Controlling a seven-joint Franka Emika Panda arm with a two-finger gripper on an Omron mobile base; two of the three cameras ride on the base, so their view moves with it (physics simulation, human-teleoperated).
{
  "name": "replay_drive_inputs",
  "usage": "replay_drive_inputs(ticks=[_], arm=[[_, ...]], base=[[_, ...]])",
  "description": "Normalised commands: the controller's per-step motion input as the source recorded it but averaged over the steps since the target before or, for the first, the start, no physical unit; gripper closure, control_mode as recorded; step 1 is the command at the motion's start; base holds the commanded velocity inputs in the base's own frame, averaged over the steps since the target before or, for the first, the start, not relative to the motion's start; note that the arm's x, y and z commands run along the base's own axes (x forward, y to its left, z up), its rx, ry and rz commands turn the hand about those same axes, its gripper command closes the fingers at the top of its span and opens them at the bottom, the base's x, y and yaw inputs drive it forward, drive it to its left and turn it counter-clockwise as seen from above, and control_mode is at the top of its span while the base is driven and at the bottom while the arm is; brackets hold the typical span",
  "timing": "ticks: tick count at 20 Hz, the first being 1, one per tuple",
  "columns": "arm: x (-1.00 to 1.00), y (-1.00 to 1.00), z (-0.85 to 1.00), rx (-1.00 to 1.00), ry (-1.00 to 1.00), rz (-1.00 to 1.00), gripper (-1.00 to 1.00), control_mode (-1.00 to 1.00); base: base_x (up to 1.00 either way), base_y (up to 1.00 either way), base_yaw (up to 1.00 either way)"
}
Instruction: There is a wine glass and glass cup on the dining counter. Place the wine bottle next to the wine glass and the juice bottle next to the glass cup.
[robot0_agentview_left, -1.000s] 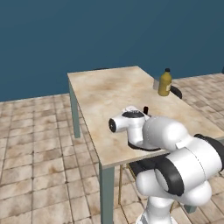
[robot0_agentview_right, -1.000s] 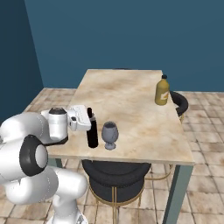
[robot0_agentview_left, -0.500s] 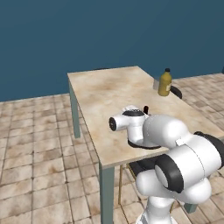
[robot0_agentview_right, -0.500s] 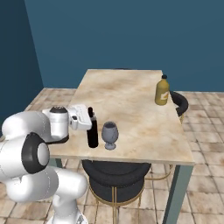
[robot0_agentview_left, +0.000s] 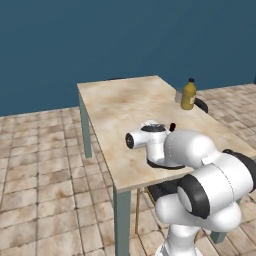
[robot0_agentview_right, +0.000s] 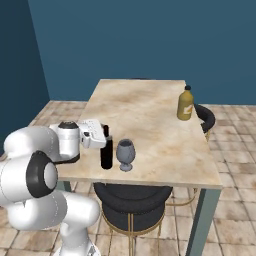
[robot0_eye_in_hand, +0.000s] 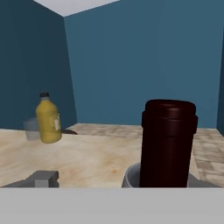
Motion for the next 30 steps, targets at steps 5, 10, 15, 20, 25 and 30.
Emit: replay_drive_inputs(ticks=[5,10,15,20,25,30], arm=[[-0.02,0.00,-0.03,0.00,-0.01,0.00,-1.00,-1.00],[0.00,0.00,-0.02,0.00,0.00,0.00,-1.00,-1.00],[0.00,0.00,-0.01,0.00,0.00,0.00,-1.00,-1.00],[0.00,0.06,-0.01,-0.01,0.00,0.00,-1.00,-1.00],[0.00,0.06,0.00,-0.04,0.00,0.00,-1.00,-1.00],[0.00,0.09,0.00,-0.07,0.02,-0.03,-1.00,-1.00]], base=[[0.00,0.00,0.00],[0.00,0.00,0.00],[0.00,0.00,0.00],[0.00,0.00,0.00],[0.00,0.00,0.00],[0.00,0.00,0.00]])
